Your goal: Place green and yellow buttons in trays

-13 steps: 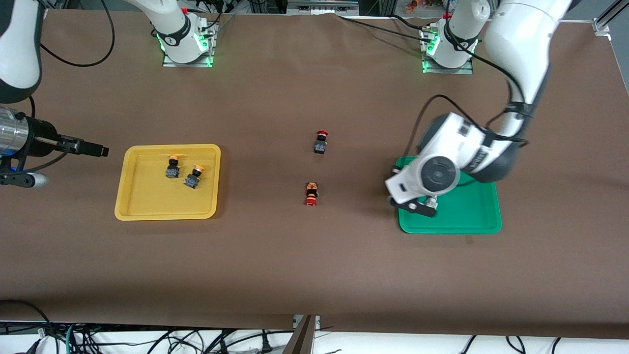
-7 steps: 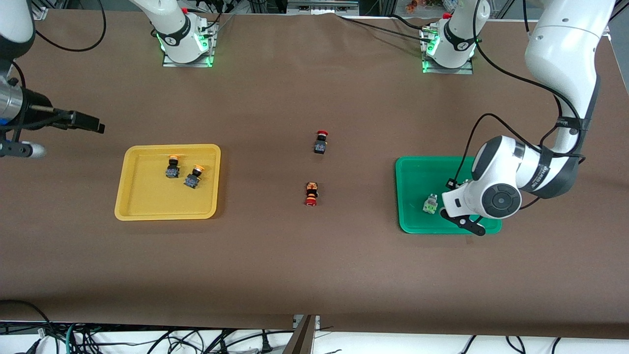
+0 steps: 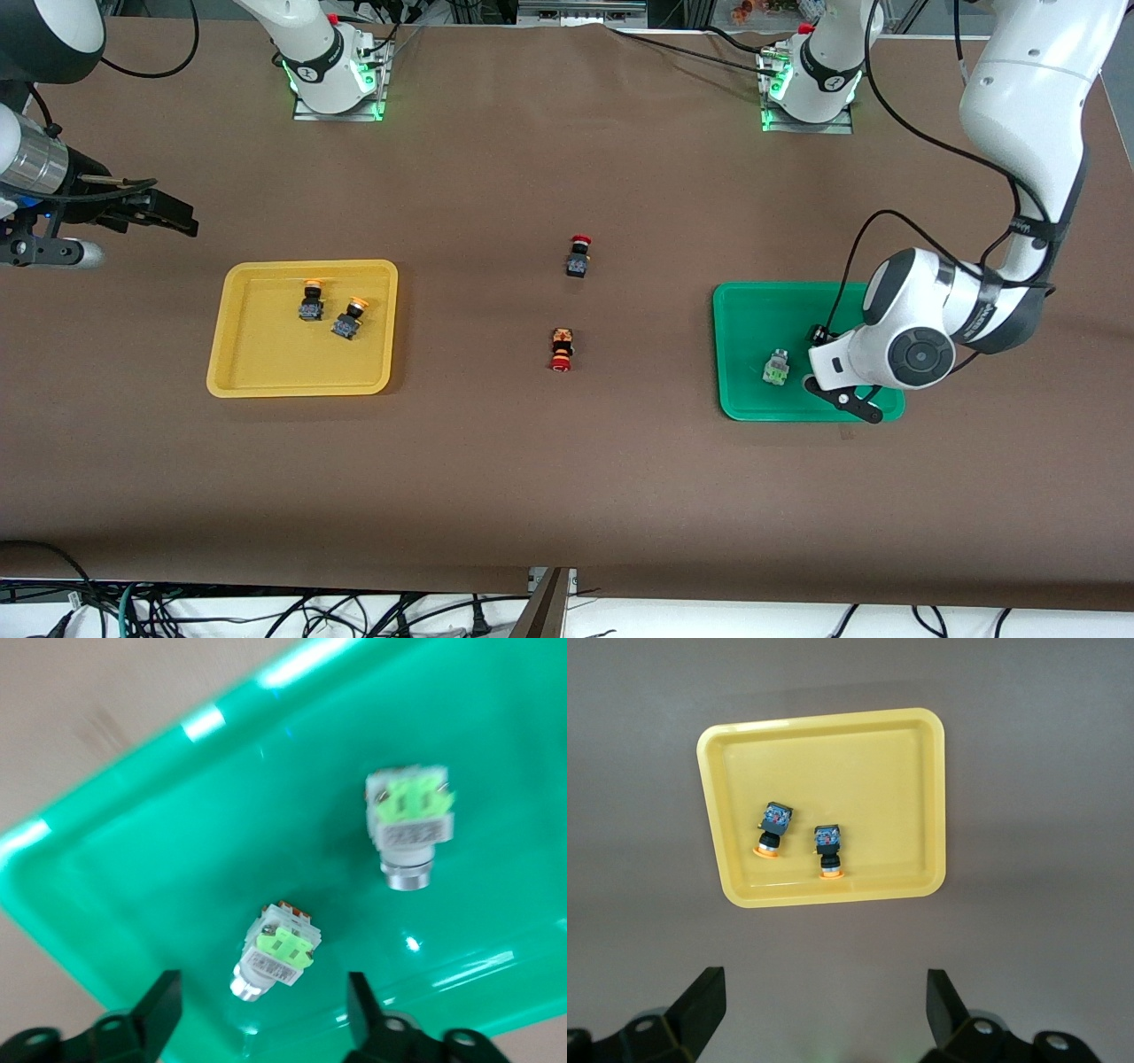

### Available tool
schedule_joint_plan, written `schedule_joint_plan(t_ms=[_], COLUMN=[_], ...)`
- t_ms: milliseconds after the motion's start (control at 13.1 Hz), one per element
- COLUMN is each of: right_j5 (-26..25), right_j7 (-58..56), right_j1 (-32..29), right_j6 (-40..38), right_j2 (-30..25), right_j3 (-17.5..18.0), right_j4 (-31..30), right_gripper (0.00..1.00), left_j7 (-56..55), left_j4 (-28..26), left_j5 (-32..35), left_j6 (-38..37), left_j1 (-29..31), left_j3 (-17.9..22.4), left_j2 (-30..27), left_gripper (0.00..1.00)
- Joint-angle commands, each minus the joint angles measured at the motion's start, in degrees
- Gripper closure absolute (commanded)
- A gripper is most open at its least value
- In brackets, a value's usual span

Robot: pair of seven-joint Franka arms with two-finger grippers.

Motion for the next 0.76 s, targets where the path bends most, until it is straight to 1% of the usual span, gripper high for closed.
schedule_joint_plan(t_ms=[0, 153, 229, 306, 382, 458, 535, 611, 688], right_j5=[-1.1, -1.4, -1.6, -1.6, -1.7, -1.7, -1.7, -1.8, -2.3], right_j7=[-1.1, -0.6, -0.5, -0.6, -0.6, -0.6, -0.6, -0.7, -0.7], right_j1=[-0.9, 0.1, 0.2, 0.2, 0.2, 0.2, 0.2, 0.2, 0.2], right_j6=[1.0, 0.9, 0.9, 0.9, 0.8, 0.7, 0.7, 0.6, 0.5], right_j2=[-0.8, -0.9, -0.9, -0.9, -0.9, -0.8, -0.8, -0.8, -0.9], right_j3=[1.0, 1.0, 1.0, 1.0, 1.0, 1.0, 1.0, 1.0, 1.0], right_j4=[-1.1, -1.1, -1.1, -1.1, -1.1, -1.1, -1.1, -1.1, -1.1], right_gripper=[0.00, 0.00, 0.00, 0.00, 0.00, 0.00, 0.00, 0.00, 0.00], left_j7=[-1.9, -5.8, -6.2, -7.3, -9.0, -10.0, -9.8, -9.6, -9.5], left_j4=[1.4, 6.1, 9.0, 9.0, 7.9, 5.2, 0.8, -2.2, -3.1], left_j5=[-1.4, -9.3, -11.7, -14.1, -17.8, -23.2, -25.5, -24.9, -23.2], left_j6=[-4.7, -8.0, -10.8, -11.2, -11.2, -11.2, -11.2, -11.2, -11.1], left_j1=[0.2, 0.3, 0.0, -2.0, -6.8, -10.6, -13.6, -17.0, -17.8], left_j3=[-2.1, -1.9, -1.2, 1.6, 9.1, 16.2, 20.5, 24.0, 25.0], left_j2=[-9.6, -14.1, -15.8, -19.7, -23.3, -28.1, -32.2, -34.9, -35.5], left_gripper=[0.00, 0.00, 0.00, 0.00, 0.00, 0.00, 0.00, 0.00, 0.00])
